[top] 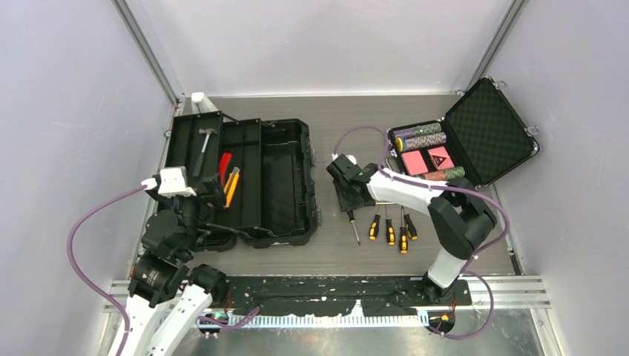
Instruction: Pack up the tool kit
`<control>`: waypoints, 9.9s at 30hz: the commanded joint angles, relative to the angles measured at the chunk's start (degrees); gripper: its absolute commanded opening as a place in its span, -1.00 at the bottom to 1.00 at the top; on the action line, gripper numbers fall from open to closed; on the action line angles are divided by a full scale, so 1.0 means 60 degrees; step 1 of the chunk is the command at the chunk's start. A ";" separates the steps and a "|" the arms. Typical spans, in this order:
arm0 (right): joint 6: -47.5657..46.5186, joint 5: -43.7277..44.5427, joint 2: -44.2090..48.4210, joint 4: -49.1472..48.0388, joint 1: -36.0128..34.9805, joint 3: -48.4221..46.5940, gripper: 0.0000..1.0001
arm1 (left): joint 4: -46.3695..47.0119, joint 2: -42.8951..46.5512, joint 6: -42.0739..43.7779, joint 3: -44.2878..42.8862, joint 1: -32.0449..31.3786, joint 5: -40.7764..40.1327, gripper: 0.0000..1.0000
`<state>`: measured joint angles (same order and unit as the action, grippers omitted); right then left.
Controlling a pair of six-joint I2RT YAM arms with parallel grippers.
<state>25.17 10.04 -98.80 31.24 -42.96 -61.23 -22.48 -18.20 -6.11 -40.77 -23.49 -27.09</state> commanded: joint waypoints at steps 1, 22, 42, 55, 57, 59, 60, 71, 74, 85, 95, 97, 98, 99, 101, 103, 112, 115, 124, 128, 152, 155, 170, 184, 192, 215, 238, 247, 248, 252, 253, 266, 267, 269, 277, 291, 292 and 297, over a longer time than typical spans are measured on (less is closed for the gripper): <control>-0.0341 0.1193 0.1516 0.0943 -0.0017 -0.1165 -0.76 | 0.0626 0.0066 0.0081 0.0063 0.0062 -0.0287 0.99; 0.3006 -0.1491 0.0064 -0.2683 -0.0745 -0.4642 -0.79 | 0.1175 0.0464 0.0114 0.0557 0.0076 -0.0916 0.99; 0.3480 0.0258 -0.3739 -0.1695 -0.1113 -0.6878 -0.14 | 0.1283 0.0378 0.0183 0.0685 0.0076 -0.0932 0.99; -0.0396 -0.0834 -0.0129 -0.2686 -0.0716 -0.4519 0.31 | 0.1241 0.0381 0.0183 0.0673 0.0076 -0.0777 0.99; -0.1654 -0.1067 0.0581 -0.2885 -0.0583 -0.3797 0.34 | 0.1241 0.0380 0.0183 0.0665 0.0076 -0.0760 0.99; -0.3011 -0.1135 0.1304 -0.2943 -0.0486 -0.3060 0.35 | 0.1227 0.0381 0.0183 0.0673 0.0076 -0.0733 0.99; -0.3804 -0.1163 0.1532 -0.2869 -0.0428 -0.2589 0.39 | 0.1220 0.0370 0.0176 0.0669 0.0073 -0.0722 0.99; -0.7727 -0.3015 0.2519 0.0668 0.1812 -0.1572 0.49 | 0.1178 0.0359 0.0125 0.0685 0.0076 -0.0588 0.99; -0.8670 -0.2944 0.2037 0.1324 0.1805 -0.1558 0.48 | 0.1180 0.0355 0.0117 0.0687 0.0076 -0.0554 0.99; -1.0447 -0.2581 0.0311 0.2226 0.1787 -0.1321 0.43 | 0.1190 0.0325 0.0139 0.0703 0.0076 -0.0554 0.99; -1.0884 -0.2649 -0.0795 0.2022 0.1551 -0.1084 0.37 | 0.1210 0.0295 0.0171 0.0724 0.0076 -0.0542 0.99; -1.0982 -0.2492 -0.0943 0.1887 0.1550 -0.1033 0.33 | 0.1197 0.0293 0.0180 0.0713 0.0076 -0.0553 0.99; -1.1062 -0.2395 -0.0976 0.1821 0.1550 -0.1020 0.29 | 0.1207 0.0301 0.0183 0.0722 0.0076 -0.0553 0.99; -1.1148 -0.2357 -0.1055 0.1801 0.1553 -0.1024 0.27 | 0.1212 0.0307 0.0183 0.0726 0.0076 -0.0553 0.99; -1.1268 -0.2246 -0.1162 0.1709 0.1559 -0.1060 0.21 | 0.1211 0.0309 0.0183 0.0727 0.0076 -0.0553 0.99; -1.1381 -0.2139 -0.1264 0.1588 0.1553 -0.1149 0.08 | 0.1203 0.0308 0.0183 0.0730 0.0074 -0.0540 0.99; -1.1720 -0.1031 -0.1287 0.1441 0.1599 -0.1910 -0.54 | 0.1242 0.0294 0.0212 0.0743 0.0076 -0.0553 0.99; -1.1609 -0.0889 -0.0951 0.1351 0.1638 -0.2391 -0.62 | 0.1242 0.0303 0.0205 0.0746 0.0076 -0.0538 0.99; -0.8875 -0.1299 0.0380 0.1278 0.1606 -0.4023 -0.77 | 0.1245 0.0363 0.0213 0.0746 0.0076 -0.0556 0.99; -0.6440 -0.1464 0.0685 0.1293 0.1540 -0.4941 -0.82 | 0.1228 0.0352 0.0213 0.0736 0.0076 -0.0542 0.99; 0.2560 -0.2593 -0.2084 -0.2784 -0.0860 -0.5205 -0.79 | 0.1282 0.0591 0.0327 0.0782 0.0076 -0.0769 0.99; 0.2667 -0.1938 -0.2313 -0.2898 -0.0867 -0.5009 -0.67 | 0.1300 0.0616 0.0329 0.0804 0.0076 -0.0746 0.99; 0.1668 -0.1243 -0.2640 -0.2083 -0.0922 -0.5665 0.06 | 0.1299 0.0541 0.0359 0.0792 0.0076 -0.0675 0.99; -0.1628 0.0106 0.1769 -0.0955 -0.0874 -0.2985 0.25 | 0.1284 0.0594 0.0352 0.0794 0.0076 -0.0645 0.99; -0.7728 0.1088 0.4346 0.0464 -0.0851 -0.0820 0.36 | 0.1260 0.0604 0.0318 0.0782 0.0076 -0.0554 0.99; -1.0161 0.0990 0.2726 0.3048 -0.0979 0.1131 0.43 | 0.1289 0.0631 0.0302 0.0830 0.0076 -0.0570 0.99; -1.0437 0.0664 0.0665 -0.0345 -0.0913 0.1783 0.35 | 0.1285 0.0558 0.0314 0.0837 0.0076 -0.0522 0.99; -1.0503 -0.0006 0.0292 -0.0607 0.0129 0.0943 -0.64 | 0.1293 0.0550 0.0315 0.0856 0.0076 -0.0499 0.99; -1.0491 -0.0041 0.0352 -0.0608 0.0180 0.0872 -0.67 | 0.1299 0.0553 0.0315 0.0855 0.0076 -0.0495 0.99; -1.0207 0.0008 0.1005 -0.0639 0.0389 0.0304 -0.72 | 0.1296 0.0557 0.0316 0.0861 0.0076 -0.0494 0.99; -1.0103 0.0046 0.1271 -0.0619 0.0424 0.0080 -0.72 | 0.1289 0.0564 0.0328 0.0850 0.0076 -0.0494 0.99; -0.6048 0.0697 0.2742 0.0542 0.0338 -0.3568 -0.89 | 0.1289 0.0614 0.0330 0.0851 0.0076 -0.0509 0.99; -0.5729 0.0560 0.2735 0.0619 0.0314 -0.4012 -0.89 | 0.1298 0.0617 0.0330 0.0841 0.0076 -0.0509 0.99; -0.4692 0.0398 0.2717 0.0673 0.0179 -0.4534 -0.89 | 0.1300 0.0616 0.0329 0.0847 0.0076 -0.0509 0.99; 0.0086 -0.1727 0.2039 -0.0794 -0.0284 -0.4926 -0.89 | 0.1300 0.0612 0.0330 0.0859 0.0076 -0.0524 0.99; 0.2576 -0.1286 -0.1416 -0.2302 -0.1239 -0.5360 -0.83 | 0.1400 0.0790 0.0374 0.0944 0.0076 -0.0659 0.99; 0.2596 -0.0991 -0.1711 -0.2312 -0.1279 -0.5390 -0.80 | 0.1403 0.0804 0.0375 0.0945 0.0076 -0.0667 0.99; 0.2674 -0.0231 -0.2571 -0.2323 -0.1306 -0.5550 -0.70 | 0.1417 0.0835 0.0388 0.0944 0.0076 -0.0659 0.98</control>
<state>39.24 3.20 -112.60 20.08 -50.46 -90.85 -17.39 -13.82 -4.08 -35.22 -23.42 -30.41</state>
